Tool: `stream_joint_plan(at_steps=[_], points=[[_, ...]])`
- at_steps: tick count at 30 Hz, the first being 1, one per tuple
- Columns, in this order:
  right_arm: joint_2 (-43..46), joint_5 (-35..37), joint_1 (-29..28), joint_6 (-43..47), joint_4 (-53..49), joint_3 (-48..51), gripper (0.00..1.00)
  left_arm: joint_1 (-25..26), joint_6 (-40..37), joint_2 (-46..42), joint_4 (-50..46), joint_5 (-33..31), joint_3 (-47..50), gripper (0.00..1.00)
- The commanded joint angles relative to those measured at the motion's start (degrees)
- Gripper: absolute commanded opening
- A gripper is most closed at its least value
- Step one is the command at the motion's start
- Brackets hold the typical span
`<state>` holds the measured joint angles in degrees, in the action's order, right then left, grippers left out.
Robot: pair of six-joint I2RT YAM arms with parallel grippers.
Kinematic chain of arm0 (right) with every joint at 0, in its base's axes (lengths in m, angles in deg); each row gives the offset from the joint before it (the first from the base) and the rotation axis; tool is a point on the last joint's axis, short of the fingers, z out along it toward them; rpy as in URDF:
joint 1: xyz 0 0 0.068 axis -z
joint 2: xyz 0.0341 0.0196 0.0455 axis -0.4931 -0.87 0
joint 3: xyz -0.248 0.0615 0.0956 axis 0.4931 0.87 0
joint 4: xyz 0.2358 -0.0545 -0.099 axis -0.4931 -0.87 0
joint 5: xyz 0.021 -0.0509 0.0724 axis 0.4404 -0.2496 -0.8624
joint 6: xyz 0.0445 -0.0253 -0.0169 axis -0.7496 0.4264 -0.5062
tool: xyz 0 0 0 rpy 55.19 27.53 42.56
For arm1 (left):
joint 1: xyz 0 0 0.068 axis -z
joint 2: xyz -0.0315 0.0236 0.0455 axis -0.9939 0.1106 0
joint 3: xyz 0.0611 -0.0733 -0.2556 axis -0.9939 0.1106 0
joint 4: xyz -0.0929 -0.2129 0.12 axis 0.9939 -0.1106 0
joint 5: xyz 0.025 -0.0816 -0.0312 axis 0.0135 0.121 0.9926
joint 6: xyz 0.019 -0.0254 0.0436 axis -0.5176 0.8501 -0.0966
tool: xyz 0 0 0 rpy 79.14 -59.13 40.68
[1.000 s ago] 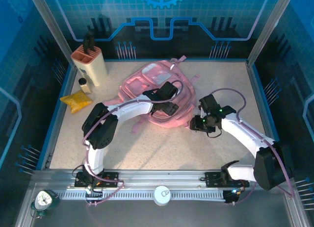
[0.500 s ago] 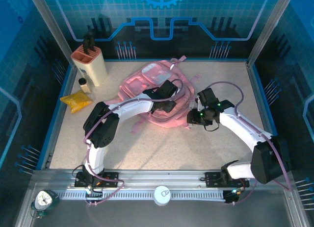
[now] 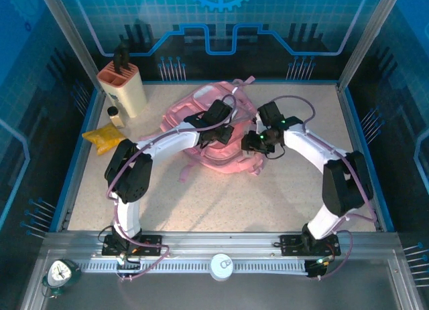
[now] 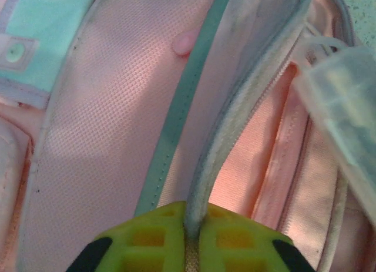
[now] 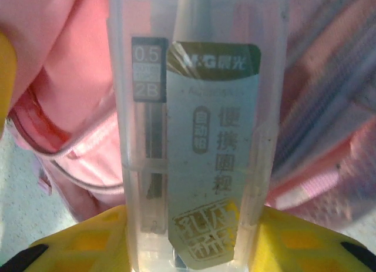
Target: Pack the student bag
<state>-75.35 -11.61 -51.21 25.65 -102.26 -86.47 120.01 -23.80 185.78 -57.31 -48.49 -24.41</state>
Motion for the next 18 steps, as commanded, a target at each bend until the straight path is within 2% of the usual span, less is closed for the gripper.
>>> stream_joint_plan(at_steps=[1,7,10,13,15,18], points=[[-3.8,-2.5,0.5,-4.0,2.7,-4.7,0.47,-1.1,5.0,-3.6,1.1,0.1,-2.1,0.0],[-9.8,-3.5,0.7,-10.3,6.1,-10.3,0.49,-0.9,13.3,-7.2,4.0,4.1,-1.1,0.0],[-11.1,-4.9,0.7,-10.8,6.5,-11.8,0.6,-0.9,16.6,-7.6,2.4,2.2,-1.9,0.0],[-8.4,-7.2,0.9,-12.1,12.1,-7.7,0.68,-1.3,17.1,-8.1,2.3,3.1,-1.7,0.0],[-7.2,-11.5,2.0,-13.6,14.5,-5.7,0.75,-1.5,17.1,-8.0,2.3,3.7,-1.7,0.0],[-4.9,-14.7,3.1,-14.7,17.8,-2.0,0.74,-1.5,18.2,-7.9,1.5,4.5,-2.3,0.0]])
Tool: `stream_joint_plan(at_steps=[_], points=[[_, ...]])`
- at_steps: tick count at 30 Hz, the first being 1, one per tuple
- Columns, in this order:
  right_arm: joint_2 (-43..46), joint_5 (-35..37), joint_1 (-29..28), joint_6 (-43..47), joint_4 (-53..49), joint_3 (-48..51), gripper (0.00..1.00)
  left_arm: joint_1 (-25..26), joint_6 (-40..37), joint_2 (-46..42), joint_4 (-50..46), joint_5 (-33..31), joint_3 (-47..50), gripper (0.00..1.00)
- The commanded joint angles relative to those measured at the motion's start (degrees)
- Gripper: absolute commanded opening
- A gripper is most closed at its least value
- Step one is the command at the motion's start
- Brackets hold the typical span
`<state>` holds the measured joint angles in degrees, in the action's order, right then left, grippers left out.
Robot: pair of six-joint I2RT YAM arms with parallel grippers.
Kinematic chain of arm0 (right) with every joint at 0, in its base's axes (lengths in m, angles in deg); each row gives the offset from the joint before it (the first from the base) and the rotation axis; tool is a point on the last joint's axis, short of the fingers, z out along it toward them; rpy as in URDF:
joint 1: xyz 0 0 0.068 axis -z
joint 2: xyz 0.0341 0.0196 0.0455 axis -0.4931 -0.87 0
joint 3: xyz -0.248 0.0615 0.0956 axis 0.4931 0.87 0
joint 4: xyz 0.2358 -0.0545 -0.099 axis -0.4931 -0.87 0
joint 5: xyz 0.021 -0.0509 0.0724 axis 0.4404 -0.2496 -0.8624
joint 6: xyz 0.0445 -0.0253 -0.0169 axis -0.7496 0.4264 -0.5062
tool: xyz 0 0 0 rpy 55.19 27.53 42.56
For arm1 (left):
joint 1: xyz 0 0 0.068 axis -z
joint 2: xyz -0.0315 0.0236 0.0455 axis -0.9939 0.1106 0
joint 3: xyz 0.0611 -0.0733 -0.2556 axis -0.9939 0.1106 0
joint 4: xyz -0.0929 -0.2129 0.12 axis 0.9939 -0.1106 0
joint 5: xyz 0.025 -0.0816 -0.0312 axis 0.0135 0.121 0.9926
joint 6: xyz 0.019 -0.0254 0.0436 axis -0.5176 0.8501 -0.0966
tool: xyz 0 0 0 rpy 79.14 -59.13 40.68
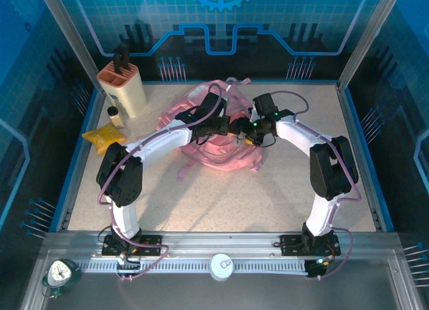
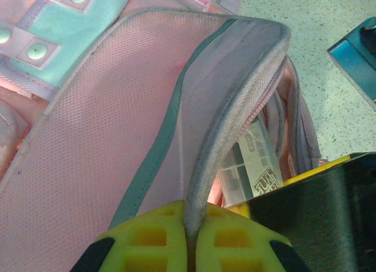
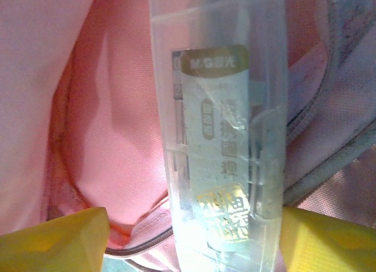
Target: Pack the student bag
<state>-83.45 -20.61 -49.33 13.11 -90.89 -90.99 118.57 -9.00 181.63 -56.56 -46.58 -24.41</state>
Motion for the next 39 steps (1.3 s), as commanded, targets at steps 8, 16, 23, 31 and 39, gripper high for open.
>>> stream_joint_plan(at_steps=[8,16,23,31,39], points=[[1.6,-10.6,0.6,-3.7,11.1,2.8,0.41,-0.1,6.4,-3.7,1.5,6.4,-2.0,0.0],[-5.8,-11.3,-1.0,-7.5,17.6,-2.1,0.3,-0.2,8.6,-3.7,0.9,7.5,-2.6,0.0],[-0.8,-12.1,-0.1,-11.0,28.5,7.3,0.3,-1.1,11.1,-3.8,0.7,8.4,-2.0,0.0],[8.4,-5.6,1.6,-0.5,18.8,13.5,0.32,-1.3,13.0,-3.9,0.3,12.9,-0.8,0.15],[18.1,3.7,0.2,7.6,8.7,17.4,0.48,-5.6,20.6,-16.5,11.8,18.9,16.6,0.51]])
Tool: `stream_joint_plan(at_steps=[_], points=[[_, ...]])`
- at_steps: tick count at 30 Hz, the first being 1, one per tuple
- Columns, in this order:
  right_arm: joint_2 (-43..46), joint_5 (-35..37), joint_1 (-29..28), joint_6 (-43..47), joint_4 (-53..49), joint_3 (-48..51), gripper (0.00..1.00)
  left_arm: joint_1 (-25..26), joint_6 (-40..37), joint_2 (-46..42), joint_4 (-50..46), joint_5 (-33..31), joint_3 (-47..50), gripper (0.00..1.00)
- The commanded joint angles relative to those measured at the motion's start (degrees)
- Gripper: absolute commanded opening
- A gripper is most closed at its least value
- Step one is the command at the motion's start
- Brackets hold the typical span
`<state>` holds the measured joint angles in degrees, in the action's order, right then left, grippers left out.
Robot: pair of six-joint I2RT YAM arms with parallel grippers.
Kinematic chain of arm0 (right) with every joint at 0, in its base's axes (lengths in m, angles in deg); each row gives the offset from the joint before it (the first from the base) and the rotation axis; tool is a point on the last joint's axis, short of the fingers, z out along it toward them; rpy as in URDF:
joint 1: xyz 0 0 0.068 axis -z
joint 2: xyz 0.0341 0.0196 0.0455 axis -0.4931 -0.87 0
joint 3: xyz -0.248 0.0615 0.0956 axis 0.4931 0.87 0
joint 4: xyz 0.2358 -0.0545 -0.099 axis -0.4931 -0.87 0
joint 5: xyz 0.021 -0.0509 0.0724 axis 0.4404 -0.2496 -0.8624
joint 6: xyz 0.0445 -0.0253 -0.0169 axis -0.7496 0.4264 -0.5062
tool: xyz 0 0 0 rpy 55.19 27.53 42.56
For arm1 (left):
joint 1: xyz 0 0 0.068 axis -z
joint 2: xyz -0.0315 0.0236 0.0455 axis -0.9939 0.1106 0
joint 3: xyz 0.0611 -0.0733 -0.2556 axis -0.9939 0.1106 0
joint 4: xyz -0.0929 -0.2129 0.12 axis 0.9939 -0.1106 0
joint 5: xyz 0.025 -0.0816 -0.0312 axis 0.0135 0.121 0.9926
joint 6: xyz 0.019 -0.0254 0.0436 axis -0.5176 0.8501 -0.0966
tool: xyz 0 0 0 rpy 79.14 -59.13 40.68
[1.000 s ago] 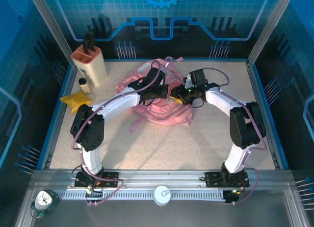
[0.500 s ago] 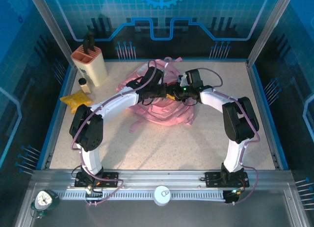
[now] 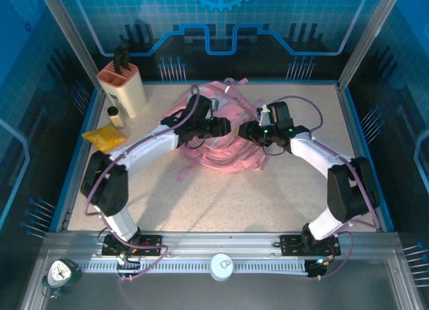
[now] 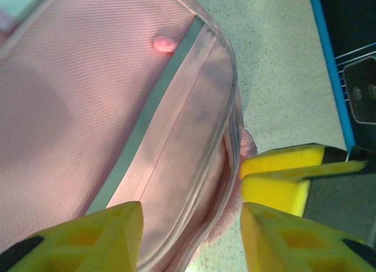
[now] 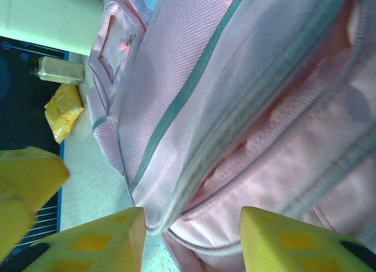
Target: Pack the student bag
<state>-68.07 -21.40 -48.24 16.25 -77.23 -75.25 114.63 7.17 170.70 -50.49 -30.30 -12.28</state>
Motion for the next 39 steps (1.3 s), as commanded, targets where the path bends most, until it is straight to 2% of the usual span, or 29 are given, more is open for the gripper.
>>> stream_joint_plan(at_steps=[1,5,9,22,25,28,30,31,39], points=[[3.6,5.3,-1.5,4.9,-5.6,2.1,0.5,-2.4,6.0,-7.0,5.7,1.5,6.4,0.53],[4.0,7.1,-4.8,6.2,-8.2,1.6,0.54,-6.1,14.5,-7.9,8.4,0.3,13.1,0.54],[5.1,11.9,-9.2,6.0,-9.1,2.0,0.58,-8.7,22.0,-5.8,13.9,-0.5,17.9,0.54],[2.0,14.5,-13.7,6.7,-10.5,-0.8,0.62,-9.0,27.2,4.6,16.5,-1.9,15.4,0.45],[1.0,17.1,-15.3,7.0,-11.7,-2.5,0.63,-8.7,28.4,4.3,17.9,-3.1,16.1,0.34],[-1.1,20.4,-18.2,5.4,-13.2,-5.0,0.65,-7.7,28.6,4.4,17.4,-3.0,14.9,0.17],[-3.3,21.9,-20.6,4.6,-13.9,-7.3,0.63,-6.9,28.7,4.1,17.1,-3.1,14.1,0.05],[-4.4,22.8,-21.5,4.2,-14.2,-8.3,0.62,-6.5,28.8,3.8,17.2,-3.0,14.0,0.02],[-11.5,30.2,-26.4,-1.8,-12.8,-13.8,0.51,-2.8,29.9,1.0,17.4,-3.0,13.7,0.0]])
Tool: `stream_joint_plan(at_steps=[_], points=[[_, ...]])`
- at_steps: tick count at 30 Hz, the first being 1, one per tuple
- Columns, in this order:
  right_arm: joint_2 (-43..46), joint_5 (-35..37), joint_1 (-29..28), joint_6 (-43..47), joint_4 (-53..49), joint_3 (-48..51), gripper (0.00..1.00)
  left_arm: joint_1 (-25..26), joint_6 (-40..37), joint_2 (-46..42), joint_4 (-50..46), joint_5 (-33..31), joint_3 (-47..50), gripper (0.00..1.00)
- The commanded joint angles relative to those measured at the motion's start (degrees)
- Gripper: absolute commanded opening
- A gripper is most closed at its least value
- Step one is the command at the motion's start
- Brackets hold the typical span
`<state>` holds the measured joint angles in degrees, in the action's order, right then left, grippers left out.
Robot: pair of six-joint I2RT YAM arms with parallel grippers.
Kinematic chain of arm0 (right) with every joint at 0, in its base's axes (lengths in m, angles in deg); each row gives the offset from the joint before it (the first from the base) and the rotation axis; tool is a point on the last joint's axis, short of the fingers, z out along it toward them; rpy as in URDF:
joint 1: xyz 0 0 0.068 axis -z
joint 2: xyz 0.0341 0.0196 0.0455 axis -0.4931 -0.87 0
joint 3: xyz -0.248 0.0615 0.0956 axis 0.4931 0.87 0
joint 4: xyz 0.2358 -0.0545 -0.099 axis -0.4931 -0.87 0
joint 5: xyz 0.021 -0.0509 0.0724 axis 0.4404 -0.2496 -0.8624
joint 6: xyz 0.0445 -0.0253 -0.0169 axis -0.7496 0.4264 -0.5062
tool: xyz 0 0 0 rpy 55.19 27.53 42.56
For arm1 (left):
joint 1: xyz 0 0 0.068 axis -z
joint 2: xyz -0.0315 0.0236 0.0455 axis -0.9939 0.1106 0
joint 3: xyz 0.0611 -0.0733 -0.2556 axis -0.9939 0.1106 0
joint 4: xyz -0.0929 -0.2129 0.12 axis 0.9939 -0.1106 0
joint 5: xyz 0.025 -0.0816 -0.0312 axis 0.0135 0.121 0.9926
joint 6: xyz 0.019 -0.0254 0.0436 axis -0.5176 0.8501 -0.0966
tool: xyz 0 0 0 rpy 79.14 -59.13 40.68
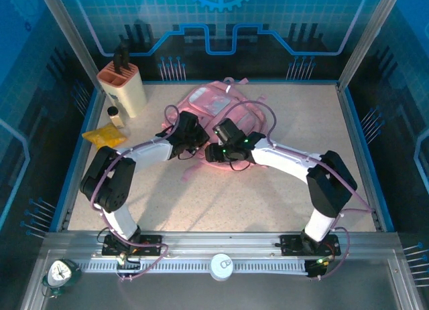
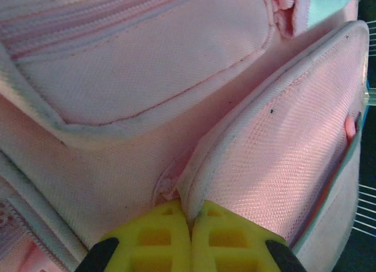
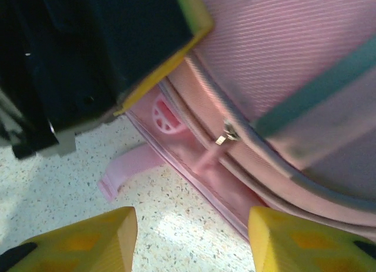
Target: Pack the student bag
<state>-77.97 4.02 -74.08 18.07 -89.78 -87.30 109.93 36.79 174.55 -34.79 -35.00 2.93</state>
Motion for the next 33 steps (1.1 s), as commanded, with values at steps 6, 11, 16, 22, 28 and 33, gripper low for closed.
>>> stream_joint_plan(at_steps=[6,11,16,22,28,33], points=[[-6.5,9.4,-0.4,-5.8,-0.3,-4.0,0.41,2.2,0.3,-3.2,2.3,2.1,-1.1,0.0],[-8.8,13.3,-0.6,-5.4,0.6,-4.8,0.3,2.4,0.3,-2.8,2.5,1.8,-1.0,0.0],[-9.2,17.6,-0.6,-4.2,-2.2,-4.8,0.1,2.5,-0.3,-2.6,1.8,1.3,-1.0,0.0],[-4.1,18.5,-0.5,-2.2,-2.5,1.4,0.0,1.2,-2.7,-3.6,-1.5,-2.1,-0.9,0.0],[3.9,22.5,1.6,2.1,-4.7,10.1,0.0,-3.9,-10.9,-3.9,-6.1,0.4,-2.6,0.0],[7.7,19.8,6.6,6.5,-4.1,14.1,0.0,-8.2,-17.3,-3.0,-10.2,2.5,-4.7,0.0]])
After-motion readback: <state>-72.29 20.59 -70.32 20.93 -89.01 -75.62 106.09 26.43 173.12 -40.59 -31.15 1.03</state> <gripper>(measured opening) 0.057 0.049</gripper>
